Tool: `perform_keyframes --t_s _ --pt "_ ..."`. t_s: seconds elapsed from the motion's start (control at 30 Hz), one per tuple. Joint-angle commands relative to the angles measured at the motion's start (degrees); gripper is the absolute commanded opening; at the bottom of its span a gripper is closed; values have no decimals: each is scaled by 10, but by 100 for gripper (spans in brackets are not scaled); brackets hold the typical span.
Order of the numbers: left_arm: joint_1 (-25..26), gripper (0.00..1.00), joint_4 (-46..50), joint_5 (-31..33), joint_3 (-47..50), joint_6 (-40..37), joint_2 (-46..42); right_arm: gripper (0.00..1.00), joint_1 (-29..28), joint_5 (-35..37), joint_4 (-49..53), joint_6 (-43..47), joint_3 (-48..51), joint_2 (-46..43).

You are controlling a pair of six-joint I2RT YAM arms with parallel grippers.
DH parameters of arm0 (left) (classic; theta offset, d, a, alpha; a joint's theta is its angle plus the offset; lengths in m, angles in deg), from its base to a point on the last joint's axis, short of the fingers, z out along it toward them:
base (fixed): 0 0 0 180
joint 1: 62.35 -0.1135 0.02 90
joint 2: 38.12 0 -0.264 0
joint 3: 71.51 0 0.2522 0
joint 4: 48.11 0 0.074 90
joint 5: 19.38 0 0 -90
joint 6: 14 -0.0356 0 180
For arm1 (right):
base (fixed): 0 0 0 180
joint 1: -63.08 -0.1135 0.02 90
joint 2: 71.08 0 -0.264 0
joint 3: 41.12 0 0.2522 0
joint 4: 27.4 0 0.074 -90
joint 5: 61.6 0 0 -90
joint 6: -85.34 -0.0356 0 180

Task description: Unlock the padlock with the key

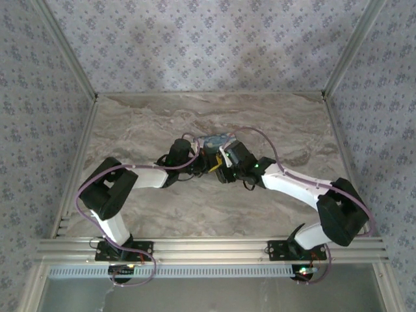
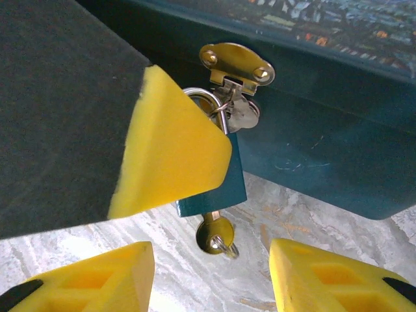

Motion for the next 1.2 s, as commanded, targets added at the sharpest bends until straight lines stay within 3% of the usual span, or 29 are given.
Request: perform_keyframes --t_s 0.0,0.9,1.1,1.17 --pt "-4 0 -24 -19 -22 -1 -7 50 -1 20 -13 15 -19 11" --pt "-5 0 -37 -23 -19 3 -6 30 -2 34 -9 38 -39 42" --pt "-6 0 -38 -24 -17 3 -5 1 -2 24 -13 42 -37 41" --pt "-6 0 -37 -23 -16 2 -6 0 -2 20 -13 44 -34 40"
